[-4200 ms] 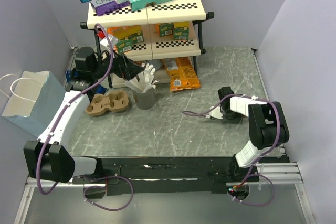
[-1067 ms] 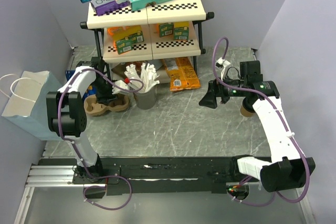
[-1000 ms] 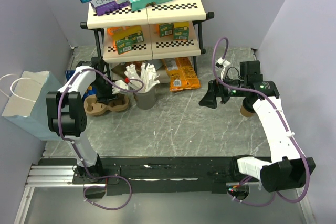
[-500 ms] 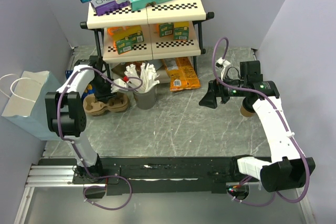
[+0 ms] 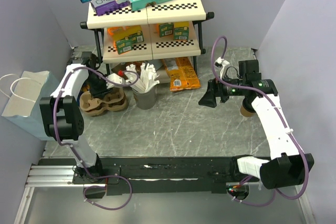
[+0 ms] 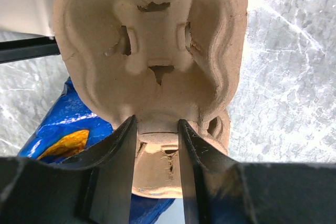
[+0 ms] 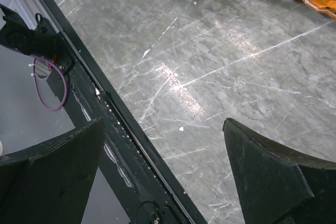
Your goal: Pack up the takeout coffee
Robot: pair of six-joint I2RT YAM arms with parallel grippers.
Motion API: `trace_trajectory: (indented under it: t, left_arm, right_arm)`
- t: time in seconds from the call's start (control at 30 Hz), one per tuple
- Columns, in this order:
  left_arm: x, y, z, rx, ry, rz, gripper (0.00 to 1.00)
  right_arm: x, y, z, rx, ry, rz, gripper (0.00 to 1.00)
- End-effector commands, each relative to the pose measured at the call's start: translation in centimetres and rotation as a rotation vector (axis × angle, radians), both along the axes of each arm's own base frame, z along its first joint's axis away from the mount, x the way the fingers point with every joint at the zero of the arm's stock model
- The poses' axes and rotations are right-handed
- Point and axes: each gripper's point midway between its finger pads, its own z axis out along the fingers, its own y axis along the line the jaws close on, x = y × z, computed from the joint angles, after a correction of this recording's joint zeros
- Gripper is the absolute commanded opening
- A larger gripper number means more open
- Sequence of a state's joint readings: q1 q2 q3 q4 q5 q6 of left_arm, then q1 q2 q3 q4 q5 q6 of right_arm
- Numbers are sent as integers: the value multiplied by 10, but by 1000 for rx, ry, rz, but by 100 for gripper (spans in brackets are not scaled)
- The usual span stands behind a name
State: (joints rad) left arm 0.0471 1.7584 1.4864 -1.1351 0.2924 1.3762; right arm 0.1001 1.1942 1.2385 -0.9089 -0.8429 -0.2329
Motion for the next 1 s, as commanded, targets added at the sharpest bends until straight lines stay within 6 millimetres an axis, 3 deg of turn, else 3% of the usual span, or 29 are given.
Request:
trace_trajectory:
  t: [0.0, 0.2, 0.27, 0.47, 0.57, 0.7, 0.83, 0.97]
  left_arm:
    - [5, -10, 44, -60, -93, 0, 10]
    - [-9, -1, 60, -10, -114, 39, 9]
    - [-13, 3, 68, 0, -144, 96, 4]
    - [-55, -1, 86, -38, -101, 239, 3]
    - [-78, -16, 88, -125, -63, 338, 1]
    - [-106, -43, 77, -279, 40, 476, 1]
    - [-120, -71, 65, -396, 125, 522, 1]
    - [-132, -88, 31, -373, 177, 545, 1]
  right_arm:
    - [8, 2, 16, 20, -58, 11, 100]
    - [8, 1, 15, 16, -56, 9, 100]
    - [8, 1, 14, 14, -56, 11, 100]
    - [8, 1, 11, 12, -51, 10, 100]
    - [7, 1, 8, 10, -41, 11, 100]
    - [8, 1, 6, 15, -30, 12, 100]
    - [11, 3, 4, 23, -14, 9, 100]
    - [11, 3, 3, 26, -3, 8, 100]
